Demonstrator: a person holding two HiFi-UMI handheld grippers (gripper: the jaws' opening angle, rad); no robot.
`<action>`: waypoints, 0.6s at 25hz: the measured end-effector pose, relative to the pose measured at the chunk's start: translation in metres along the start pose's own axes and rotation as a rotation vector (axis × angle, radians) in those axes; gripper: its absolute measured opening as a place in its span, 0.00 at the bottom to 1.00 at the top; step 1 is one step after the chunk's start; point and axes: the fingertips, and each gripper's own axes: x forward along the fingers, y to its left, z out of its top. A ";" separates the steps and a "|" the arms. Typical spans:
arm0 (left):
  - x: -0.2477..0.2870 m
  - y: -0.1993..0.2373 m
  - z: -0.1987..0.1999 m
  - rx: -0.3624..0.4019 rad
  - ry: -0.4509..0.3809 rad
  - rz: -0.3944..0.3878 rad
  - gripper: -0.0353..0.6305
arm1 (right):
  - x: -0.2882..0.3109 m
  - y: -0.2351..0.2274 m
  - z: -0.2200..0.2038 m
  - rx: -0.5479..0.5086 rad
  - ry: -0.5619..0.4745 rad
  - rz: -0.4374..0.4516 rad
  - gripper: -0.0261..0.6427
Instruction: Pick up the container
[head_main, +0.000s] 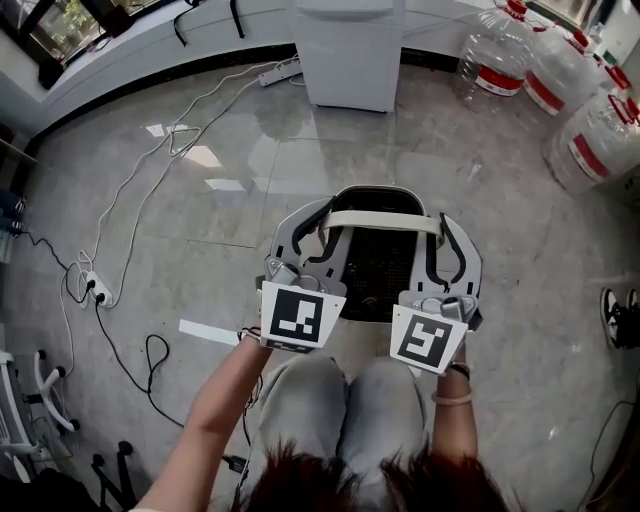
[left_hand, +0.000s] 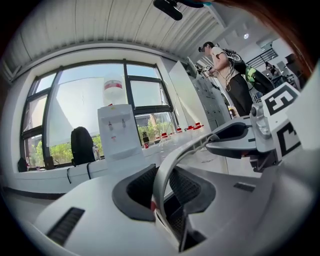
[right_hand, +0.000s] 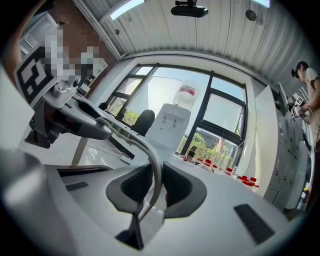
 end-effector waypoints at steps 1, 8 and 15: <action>-0.001 0.002 0.008 -0.002 -0.002 -0.003 0.19 | -0.002 -0.004 0.008 0.005 0.002 -0.001 0.15; -0.015 0.017 0.086 -0.015 0.012 -0.021 0.19 | -0.018 -0.045 0.073 0.045 0.041 0.038 0.16; -0.041 0.034 0.182 -0.058 0.045 -0.005 0.20 | -0.041 -0.095 0.158 0.050 0.075 0.065 0.16</action>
